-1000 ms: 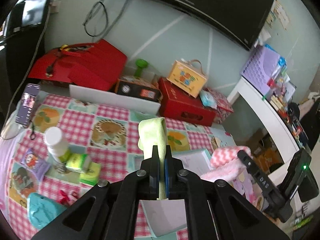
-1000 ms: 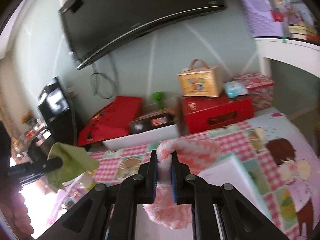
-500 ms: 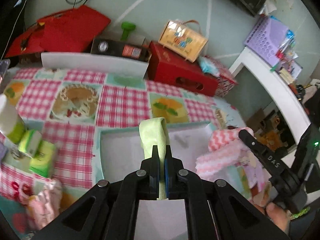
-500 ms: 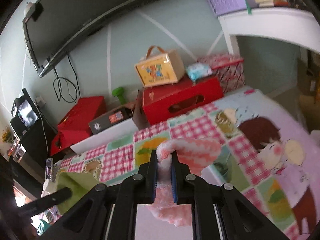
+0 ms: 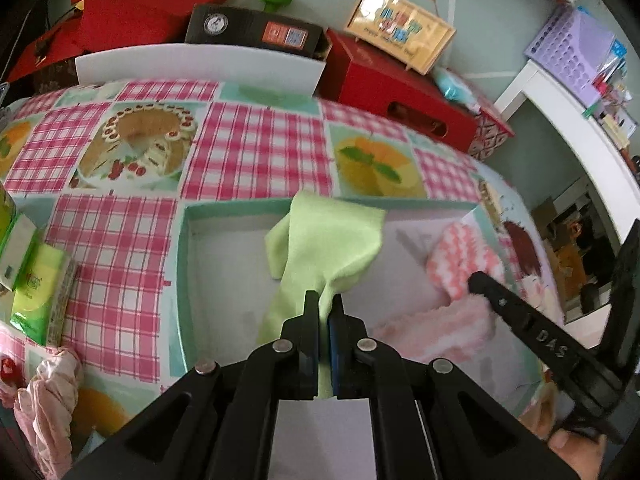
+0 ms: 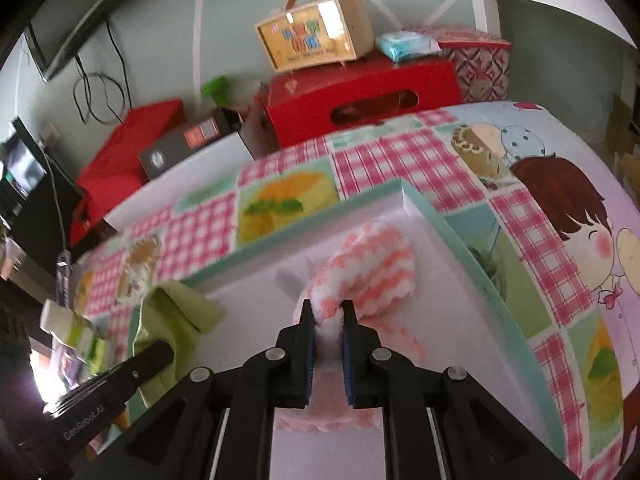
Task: Organize soft objects
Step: 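Open left gripper to drop the green cloth while right gripper releases the towel into the tray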
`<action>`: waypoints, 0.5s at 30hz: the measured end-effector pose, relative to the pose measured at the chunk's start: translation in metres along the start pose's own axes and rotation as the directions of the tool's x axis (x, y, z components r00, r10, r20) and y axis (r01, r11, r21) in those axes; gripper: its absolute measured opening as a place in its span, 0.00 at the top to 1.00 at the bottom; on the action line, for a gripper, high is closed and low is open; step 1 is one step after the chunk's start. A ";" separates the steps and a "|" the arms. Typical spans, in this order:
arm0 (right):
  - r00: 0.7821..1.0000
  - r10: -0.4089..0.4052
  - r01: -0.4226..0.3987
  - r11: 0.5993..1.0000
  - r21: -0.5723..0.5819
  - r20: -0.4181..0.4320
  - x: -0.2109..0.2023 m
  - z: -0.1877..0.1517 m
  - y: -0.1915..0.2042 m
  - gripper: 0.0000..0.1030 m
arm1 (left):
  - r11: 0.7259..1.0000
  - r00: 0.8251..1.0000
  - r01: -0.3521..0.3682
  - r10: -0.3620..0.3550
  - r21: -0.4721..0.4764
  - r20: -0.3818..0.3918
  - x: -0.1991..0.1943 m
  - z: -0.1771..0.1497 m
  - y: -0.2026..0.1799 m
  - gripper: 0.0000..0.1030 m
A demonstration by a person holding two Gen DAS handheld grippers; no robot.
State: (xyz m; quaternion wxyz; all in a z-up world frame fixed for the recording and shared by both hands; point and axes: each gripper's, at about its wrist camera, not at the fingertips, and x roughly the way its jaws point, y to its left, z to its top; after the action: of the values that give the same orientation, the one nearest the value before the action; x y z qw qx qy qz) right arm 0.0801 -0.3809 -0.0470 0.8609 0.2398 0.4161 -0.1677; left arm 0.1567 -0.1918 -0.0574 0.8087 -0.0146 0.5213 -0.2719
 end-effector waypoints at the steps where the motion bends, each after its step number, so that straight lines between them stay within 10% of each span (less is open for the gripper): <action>1: 1.000 -0.004 0.004 1.000 0.000 -0.010 0.002 -0.001 0.000 0.88 | 1.000 1.000 -0.009 0.009 0.004 -0.007 0.002 -0.001 0.000 0.97; 15: 0.995 -0.066 0.064 0.998 -0.028 -0.068 -0.006 -0.001 0.005 0.73 | 0.997 0.996 -0.040 0.045 0.064 -0.074 0.001 -0.002 -0.012 0.86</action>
State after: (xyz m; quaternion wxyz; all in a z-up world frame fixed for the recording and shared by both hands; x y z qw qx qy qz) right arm 0.0786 -0.3752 -0.0415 0.8431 0.2205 0.4556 -0.1818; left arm 0.1501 -0.2015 -0.0553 0.7943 0.0320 0.5427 -0.2712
